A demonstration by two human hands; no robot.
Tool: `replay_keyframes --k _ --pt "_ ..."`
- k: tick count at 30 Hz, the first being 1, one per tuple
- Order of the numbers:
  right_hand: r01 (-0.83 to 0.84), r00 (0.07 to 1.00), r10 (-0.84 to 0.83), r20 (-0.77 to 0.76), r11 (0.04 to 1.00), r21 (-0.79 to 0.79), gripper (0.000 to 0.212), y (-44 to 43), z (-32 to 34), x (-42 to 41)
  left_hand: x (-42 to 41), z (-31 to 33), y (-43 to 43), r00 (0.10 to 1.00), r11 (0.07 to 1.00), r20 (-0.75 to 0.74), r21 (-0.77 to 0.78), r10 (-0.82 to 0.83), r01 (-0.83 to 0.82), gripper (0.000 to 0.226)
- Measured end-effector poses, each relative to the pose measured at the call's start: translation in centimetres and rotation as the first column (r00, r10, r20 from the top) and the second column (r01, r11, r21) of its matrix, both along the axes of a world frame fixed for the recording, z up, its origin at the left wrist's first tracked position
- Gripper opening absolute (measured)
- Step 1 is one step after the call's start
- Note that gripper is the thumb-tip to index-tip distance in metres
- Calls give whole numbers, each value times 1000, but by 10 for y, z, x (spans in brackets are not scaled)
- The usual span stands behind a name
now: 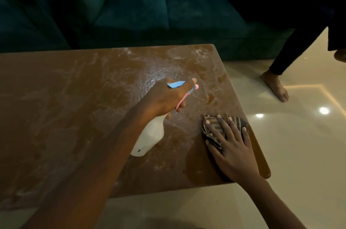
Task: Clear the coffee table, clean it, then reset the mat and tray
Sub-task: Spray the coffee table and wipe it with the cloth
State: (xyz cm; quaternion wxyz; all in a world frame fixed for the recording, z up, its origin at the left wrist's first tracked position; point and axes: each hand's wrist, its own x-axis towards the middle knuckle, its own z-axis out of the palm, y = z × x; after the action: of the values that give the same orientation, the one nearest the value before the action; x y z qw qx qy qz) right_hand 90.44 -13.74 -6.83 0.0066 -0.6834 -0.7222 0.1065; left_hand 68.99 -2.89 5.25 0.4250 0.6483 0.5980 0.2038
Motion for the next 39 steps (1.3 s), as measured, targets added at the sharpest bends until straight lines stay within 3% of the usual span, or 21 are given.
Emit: replay_keyframes --k 8,24,31,39 --pt "-31 999 32 -19 996 84 56 -1 -10 4 9 -11 5 998 998 -40 -29 50 -51 70" --pt "-198 980 197 24 979 44 59 -8 -4 21 51 -18 37 987 993 -160 -111 7 -25 62" --pt "-50 999 51 -13 998 48 60 -28 -6 28 53 -33 39 955 999 -296 -34 -22 13 57" --pt "143 987 -140 -78 989 43 67 31 -3 37 26 -28 44 989 997 -132 13 72 -71 55"
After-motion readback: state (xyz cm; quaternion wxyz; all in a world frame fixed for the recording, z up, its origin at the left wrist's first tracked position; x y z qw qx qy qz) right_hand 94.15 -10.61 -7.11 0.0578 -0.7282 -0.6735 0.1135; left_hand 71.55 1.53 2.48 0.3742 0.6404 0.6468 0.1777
